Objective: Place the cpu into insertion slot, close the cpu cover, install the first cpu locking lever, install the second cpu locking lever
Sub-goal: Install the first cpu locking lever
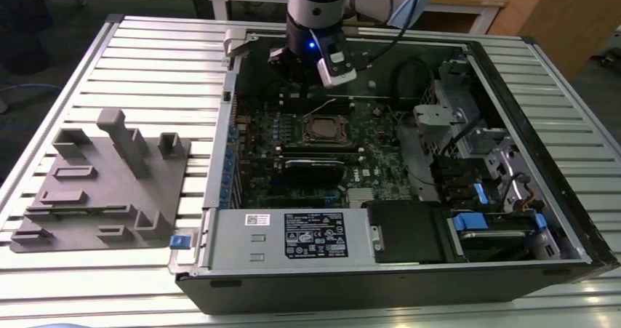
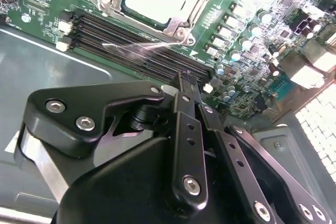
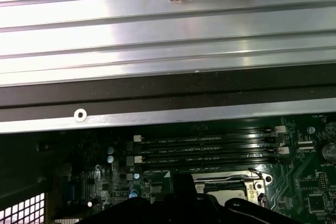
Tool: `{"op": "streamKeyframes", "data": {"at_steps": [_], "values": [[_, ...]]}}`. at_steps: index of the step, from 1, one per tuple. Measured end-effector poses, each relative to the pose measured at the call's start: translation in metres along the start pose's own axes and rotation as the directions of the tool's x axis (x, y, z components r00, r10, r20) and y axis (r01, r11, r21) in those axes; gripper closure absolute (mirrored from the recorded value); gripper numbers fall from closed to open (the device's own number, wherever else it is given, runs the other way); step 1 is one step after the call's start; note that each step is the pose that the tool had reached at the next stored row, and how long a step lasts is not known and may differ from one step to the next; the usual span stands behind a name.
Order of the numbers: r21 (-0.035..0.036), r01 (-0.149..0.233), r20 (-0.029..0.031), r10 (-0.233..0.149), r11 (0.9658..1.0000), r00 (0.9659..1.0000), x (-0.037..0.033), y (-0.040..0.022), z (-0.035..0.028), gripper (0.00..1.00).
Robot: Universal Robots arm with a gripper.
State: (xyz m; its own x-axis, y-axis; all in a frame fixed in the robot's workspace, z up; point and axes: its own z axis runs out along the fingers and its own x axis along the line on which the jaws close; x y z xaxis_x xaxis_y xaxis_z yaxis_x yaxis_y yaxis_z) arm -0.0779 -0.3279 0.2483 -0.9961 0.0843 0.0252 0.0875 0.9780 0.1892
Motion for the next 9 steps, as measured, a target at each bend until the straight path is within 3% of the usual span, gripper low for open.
{"op": "streamKeyframes", "data": {"at_steps": [4, 6, 9], "values": [[0.0002, 0.0, 0.0, 0.0, 1.0, 1.0, -0.0006, 0.0001, 0.0, 0.89], [0.0008, 0.0, 0.0027, 0.0, 1.0, 1.0, -0.0007, 0.0001, 0.0012, 0.89], [0.0063, 0.004, 0.0193, -0.004, 1.0, 0.9998, -0.0007, 0.0, 0.0031, 0.89]]}}
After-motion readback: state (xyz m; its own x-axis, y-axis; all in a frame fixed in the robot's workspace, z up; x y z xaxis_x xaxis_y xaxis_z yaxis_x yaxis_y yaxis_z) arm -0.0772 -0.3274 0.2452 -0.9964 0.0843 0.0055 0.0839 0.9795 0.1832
